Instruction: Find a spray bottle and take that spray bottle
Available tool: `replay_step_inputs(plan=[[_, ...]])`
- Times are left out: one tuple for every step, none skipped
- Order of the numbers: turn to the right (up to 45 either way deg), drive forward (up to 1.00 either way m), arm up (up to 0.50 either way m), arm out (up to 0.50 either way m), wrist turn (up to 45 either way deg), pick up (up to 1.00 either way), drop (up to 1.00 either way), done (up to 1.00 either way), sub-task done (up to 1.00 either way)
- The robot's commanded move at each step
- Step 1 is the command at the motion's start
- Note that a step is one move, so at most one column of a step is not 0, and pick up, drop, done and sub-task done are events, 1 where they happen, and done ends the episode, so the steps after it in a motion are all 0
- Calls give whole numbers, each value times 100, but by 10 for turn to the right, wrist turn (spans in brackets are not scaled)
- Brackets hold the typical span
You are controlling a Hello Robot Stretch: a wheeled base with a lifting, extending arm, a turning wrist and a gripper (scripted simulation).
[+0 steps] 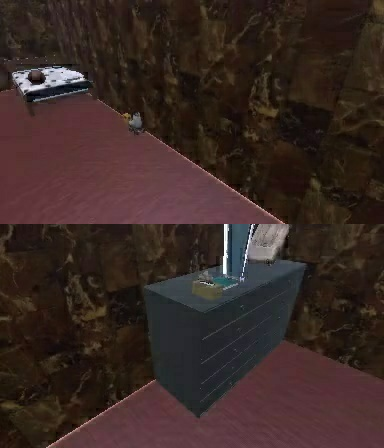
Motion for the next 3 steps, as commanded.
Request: replay_step_inputs(plan=[[450, 0, 0, 0, 0, 0, 0, 0, 0], [0, 5, 0, 0, 0, 0, 0, 0, 0], [-450, 0, 0, 0, 0, 0, 0, 0, 0]])
